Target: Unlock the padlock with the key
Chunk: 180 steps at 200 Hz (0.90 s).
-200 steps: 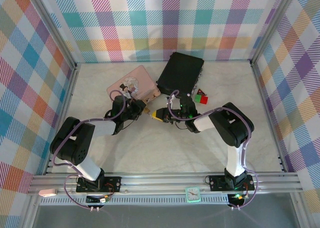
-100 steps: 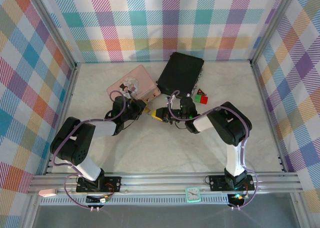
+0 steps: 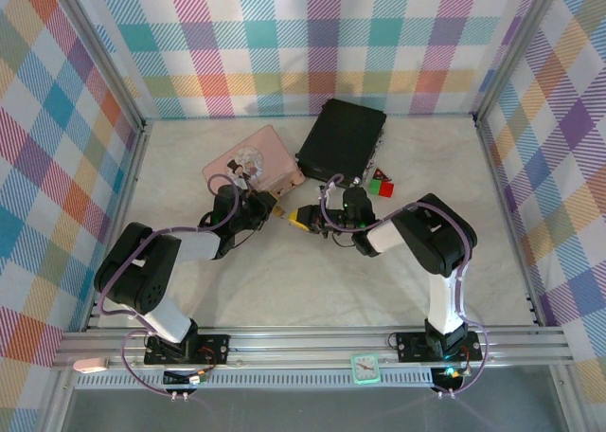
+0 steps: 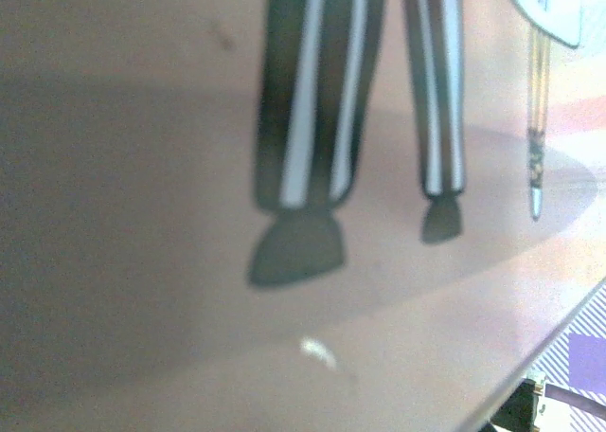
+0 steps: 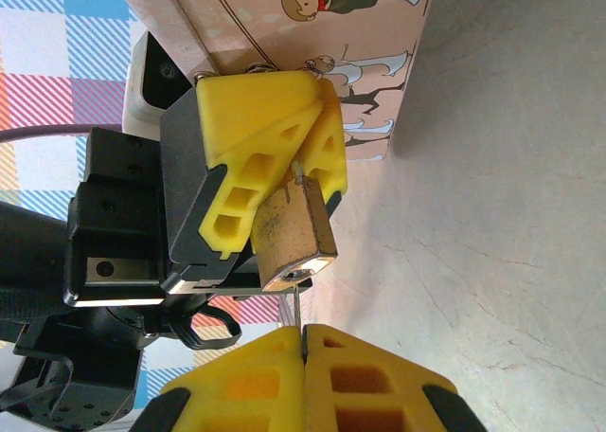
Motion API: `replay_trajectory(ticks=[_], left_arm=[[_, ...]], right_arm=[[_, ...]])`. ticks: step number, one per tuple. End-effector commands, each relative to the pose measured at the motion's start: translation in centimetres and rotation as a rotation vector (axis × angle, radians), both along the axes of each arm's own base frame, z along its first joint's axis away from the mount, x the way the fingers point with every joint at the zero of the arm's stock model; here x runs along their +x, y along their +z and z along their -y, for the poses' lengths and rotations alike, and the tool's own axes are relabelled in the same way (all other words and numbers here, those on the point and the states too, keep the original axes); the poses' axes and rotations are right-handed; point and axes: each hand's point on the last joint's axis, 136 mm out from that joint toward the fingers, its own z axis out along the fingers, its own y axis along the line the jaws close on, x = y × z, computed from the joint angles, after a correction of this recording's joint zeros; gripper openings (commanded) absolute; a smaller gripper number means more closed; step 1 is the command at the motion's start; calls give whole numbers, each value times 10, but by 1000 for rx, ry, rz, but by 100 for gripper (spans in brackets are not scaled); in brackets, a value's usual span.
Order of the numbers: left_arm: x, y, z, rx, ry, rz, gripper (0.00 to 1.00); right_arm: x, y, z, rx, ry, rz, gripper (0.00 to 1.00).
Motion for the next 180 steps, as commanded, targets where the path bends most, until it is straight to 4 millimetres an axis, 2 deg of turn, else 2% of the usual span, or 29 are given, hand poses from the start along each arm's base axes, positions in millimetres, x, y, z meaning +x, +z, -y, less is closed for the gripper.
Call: replay_trajectory(ticks=[1, 26, 93, 180], left_arm=[[-8, 11, 7, -61, -15, -11, 0], [-8, 13, 8, -60, -17, -6, 0], [-11, 12, 11, -51, -27, -8, 0], [-9, 8, 12, -41, -24, -10, 0]], right_arm=[[1, 8, 4, 18, -14, 28, 0], [3, 6, 4, 11, -26, 16, 0], [10, 16, 3, 41, -43, 26, 0], [8, 24, 5, 61, -45, 28, 0]])
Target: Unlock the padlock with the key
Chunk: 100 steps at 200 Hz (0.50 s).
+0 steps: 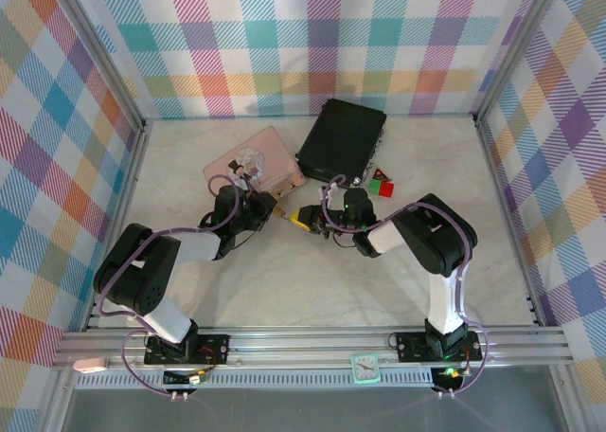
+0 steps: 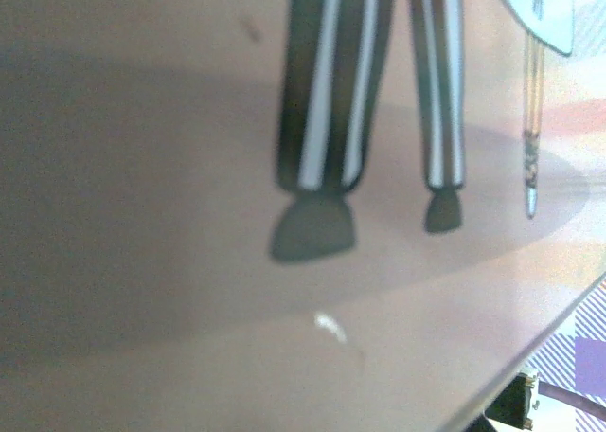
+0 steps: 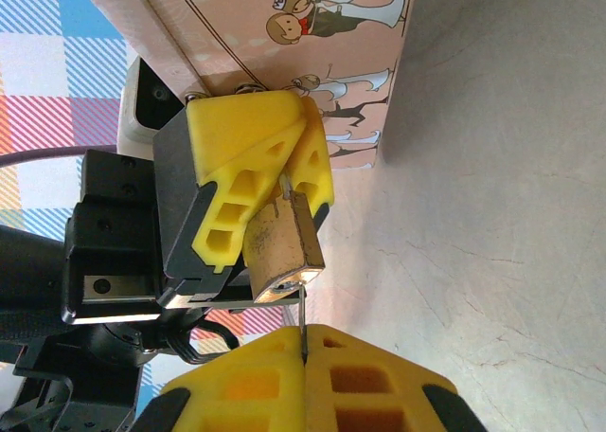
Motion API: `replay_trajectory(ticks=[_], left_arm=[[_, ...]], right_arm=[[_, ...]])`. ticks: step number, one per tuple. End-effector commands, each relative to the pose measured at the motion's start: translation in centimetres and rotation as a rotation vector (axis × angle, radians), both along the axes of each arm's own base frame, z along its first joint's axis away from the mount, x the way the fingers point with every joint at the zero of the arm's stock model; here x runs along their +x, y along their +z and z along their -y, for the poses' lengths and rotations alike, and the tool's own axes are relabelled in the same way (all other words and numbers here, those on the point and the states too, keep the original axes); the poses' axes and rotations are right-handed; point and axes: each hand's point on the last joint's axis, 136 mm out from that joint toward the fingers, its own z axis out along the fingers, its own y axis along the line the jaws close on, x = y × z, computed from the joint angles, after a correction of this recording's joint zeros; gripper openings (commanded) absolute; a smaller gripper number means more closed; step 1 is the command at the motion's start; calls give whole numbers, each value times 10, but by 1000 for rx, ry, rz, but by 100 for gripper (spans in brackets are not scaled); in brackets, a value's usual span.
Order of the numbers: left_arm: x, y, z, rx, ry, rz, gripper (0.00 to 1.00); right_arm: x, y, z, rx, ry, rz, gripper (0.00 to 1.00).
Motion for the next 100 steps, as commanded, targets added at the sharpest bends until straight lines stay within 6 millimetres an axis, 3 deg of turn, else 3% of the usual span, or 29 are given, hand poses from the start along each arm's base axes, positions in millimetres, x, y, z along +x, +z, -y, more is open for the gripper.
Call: replay_trajectory(ticks=[1, 100], left_arm=[[-8, 9, 11, -48, -32, -3, 0], [-9, 14, 14, -53, -30, 13, 0]], right_arm=[[4, 26, 1, 57, -12, 60, 0], [6, 21, 2, 66, -33, 41, 0]])
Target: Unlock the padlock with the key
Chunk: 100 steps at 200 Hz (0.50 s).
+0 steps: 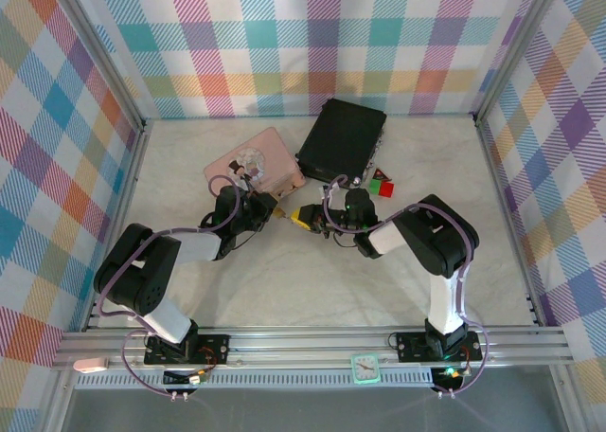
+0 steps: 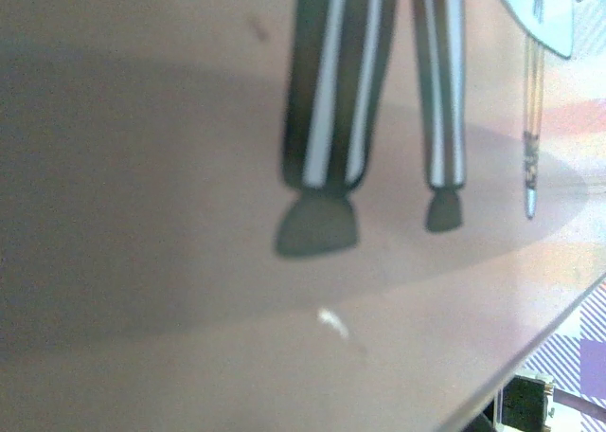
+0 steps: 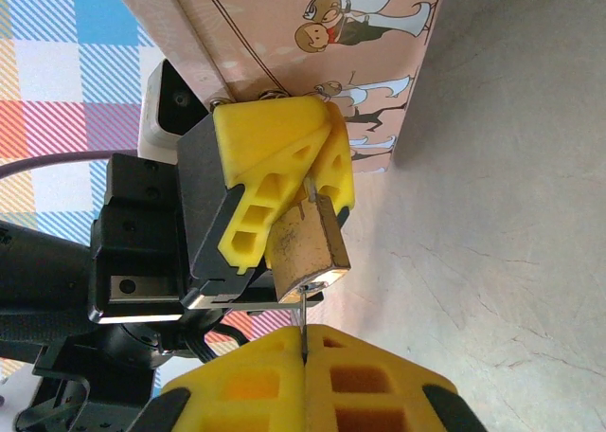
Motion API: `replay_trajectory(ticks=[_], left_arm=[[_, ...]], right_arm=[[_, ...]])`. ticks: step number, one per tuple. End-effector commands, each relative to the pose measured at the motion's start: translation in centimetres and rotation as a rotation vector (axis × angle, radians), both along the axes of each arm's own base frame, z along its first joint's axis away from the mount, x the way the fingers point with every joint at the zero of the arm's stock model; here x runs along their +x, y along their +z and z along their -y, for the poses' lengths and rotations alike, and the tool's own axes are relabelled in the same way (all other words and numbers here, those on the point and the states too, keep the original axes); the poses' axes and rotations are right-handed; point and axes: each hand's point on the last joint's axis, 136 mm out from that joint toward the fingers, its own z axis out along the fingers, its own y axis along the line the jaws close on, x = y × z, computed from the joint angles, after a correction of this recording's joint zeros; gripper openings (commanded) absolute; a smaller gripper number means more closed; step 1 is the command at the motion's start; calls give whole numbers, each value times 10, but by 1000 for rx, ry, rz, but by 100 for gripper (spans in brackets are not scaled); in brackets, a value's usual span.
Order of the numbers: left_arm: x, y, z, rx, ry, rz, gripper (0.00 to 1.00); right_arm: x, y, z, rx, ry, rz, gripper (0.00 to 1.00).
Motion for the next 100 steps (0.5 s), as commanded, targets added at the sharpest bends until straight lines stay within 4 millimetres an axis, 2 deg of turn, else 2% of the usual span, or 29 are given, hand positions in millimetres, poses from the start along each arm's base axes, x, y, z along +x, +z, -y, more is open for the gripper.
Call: replay_trajectory(ticks=[1, 37, 100], left_arm=[[-8, 16, 13, -59, -33, 16, 0], [-8, 20, 15, -64, -31, 28, 0], [-8, 23, 19, -81, -15, 41, 0]], right_arm=[[6, 15, 0, 46, -20, 39, 0], [6, 8, -1, 37, -29, 19, 0], [3, 9, -4, 49, -30, -3, 0]])
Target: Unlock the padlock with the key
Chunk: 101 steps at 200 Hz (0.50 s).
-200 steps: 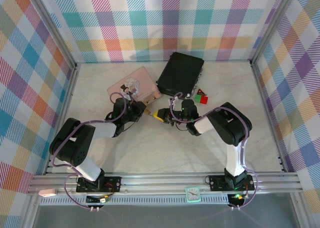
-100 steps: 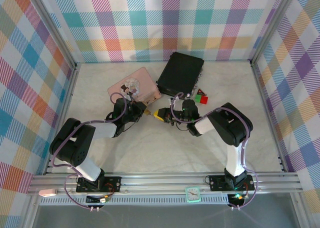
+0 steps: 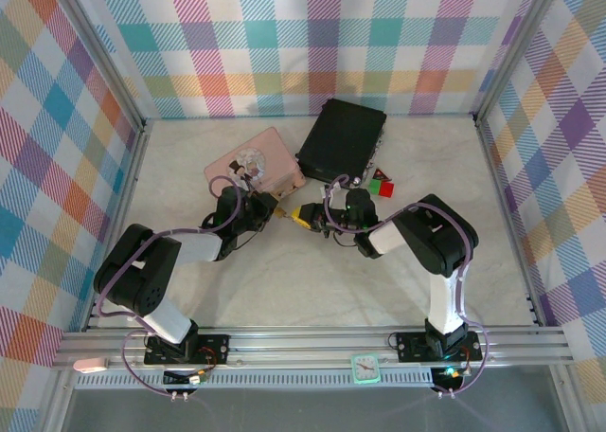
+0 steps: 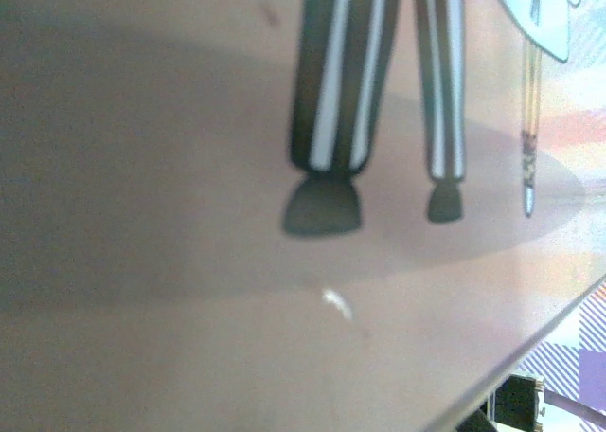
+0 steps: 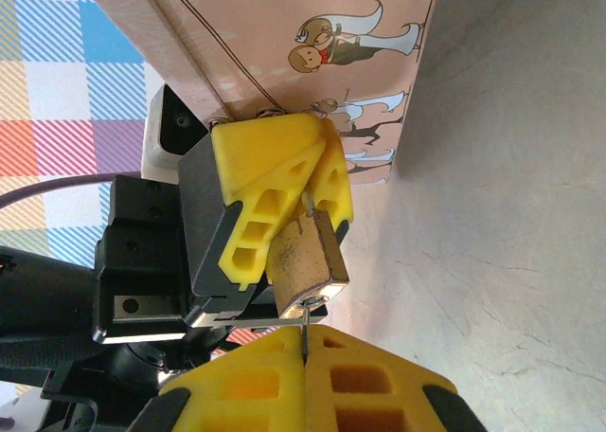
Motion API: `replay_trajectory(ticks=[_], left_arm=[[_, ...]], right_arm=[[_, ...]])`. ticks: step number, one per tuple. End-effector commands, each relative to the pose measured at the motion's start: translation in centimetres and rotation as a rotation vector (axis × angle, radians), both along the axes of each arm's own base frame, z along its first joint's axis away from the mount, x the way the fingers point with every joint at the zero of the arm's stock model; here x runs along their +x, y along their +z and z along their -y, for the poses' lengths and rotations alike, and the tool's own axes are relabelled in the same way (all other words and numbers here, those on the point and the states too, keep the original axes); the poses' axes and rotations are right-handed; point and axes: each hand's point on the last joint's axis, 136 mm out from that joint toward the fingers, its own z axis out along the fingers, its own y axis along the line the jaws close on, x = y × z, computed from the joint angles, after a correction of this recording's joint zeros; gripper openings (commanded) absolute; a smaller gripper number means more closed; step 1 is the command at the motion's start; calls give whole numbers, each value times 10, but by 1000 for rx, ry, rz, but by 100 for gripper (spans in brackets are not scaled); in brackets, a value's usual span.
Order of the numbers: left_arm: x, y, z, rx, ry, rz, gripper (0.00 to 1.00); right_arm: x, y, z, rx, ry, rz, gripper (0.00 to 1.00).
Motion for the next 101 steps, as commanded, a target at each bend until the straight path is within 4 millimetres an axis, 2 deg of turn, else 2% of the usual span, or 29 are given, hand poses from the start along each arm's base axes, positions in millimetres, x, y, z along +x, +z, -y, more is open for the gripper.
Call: replay_trajectory(ticks=[1, 72, 101], left_arm=[[-8, 22, 17, -80, -38, 42, 0], [-3, 21, 12, -93, 12, 104, 0], [-5, 21, 11, -114, 36, 127, 0]], right_arm=[[0, 9, -4, 34, -8, 25, 0], [-18, -8, 13, 7, -59, -65, 0], [-21, -6, 14, 31, -110, -92, 0]])
